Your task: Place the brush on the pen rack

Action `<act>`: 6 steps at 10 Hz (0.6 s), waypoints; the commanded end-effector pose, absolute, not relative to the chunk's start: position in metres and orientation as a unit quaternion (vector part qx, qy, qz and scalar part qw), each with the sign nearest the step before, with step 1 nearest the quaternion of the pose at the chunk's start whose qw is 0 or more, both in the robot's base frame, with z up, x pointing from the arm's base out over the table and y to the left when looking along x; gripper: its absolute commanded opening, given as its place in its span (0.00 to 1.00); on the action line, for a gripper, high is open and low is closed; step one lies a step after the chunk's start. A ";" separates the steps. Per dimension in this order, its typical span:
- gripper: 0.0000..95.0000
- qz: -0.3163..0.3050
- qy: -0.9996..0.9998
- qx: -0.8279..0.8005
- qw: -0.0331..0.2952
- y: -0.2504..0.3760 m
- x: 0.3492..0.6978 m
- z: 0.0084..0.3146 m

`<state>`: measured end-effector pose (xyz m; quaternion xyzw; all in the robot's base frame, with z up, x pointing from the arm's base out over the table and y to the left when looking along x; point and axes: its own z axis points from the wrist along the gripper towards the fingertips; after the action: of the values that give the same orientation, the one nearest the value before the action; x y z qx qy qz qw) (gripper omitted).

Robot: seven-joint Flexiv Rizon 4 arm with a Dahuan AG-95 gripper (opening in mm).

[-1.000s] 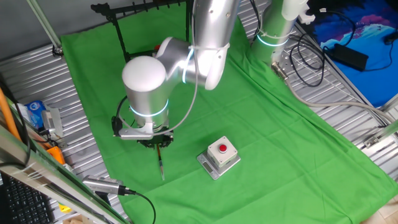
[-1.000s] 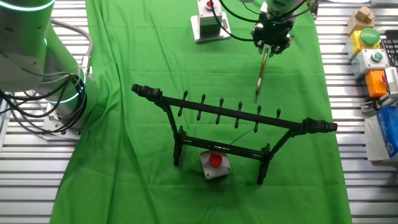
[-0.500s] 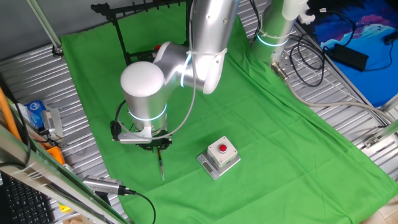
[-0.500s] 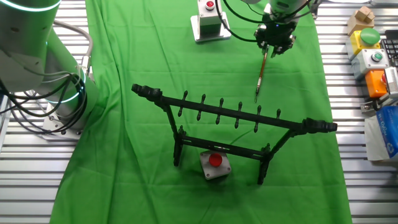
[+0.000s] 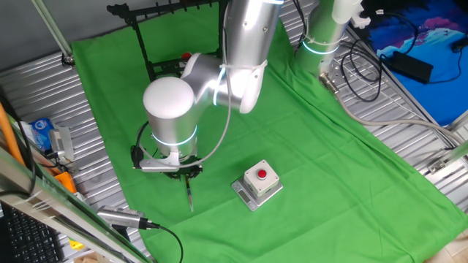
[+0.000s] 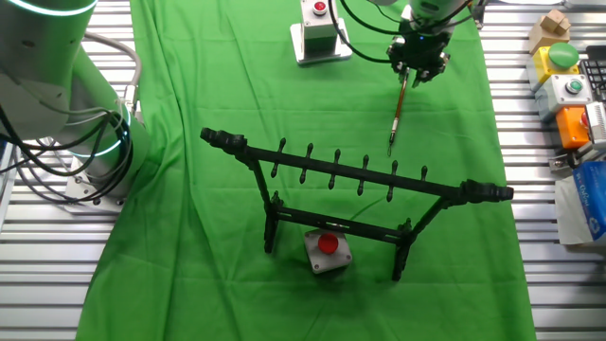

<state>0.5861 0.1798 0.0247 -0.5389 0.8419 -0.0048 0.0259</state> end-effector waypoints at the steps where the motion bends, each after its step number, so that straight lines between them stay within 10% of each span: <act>1: 0.20 -0.006 0.843 -0.538 0.021 0.179 0.586 0.025; 6: 0.20 -0.014 0.853 -0.521 0.014 0.179 0.586 0.025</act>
<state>0.5849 0.1804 0.0246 -0.5180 0.8551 -0.0144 0.0143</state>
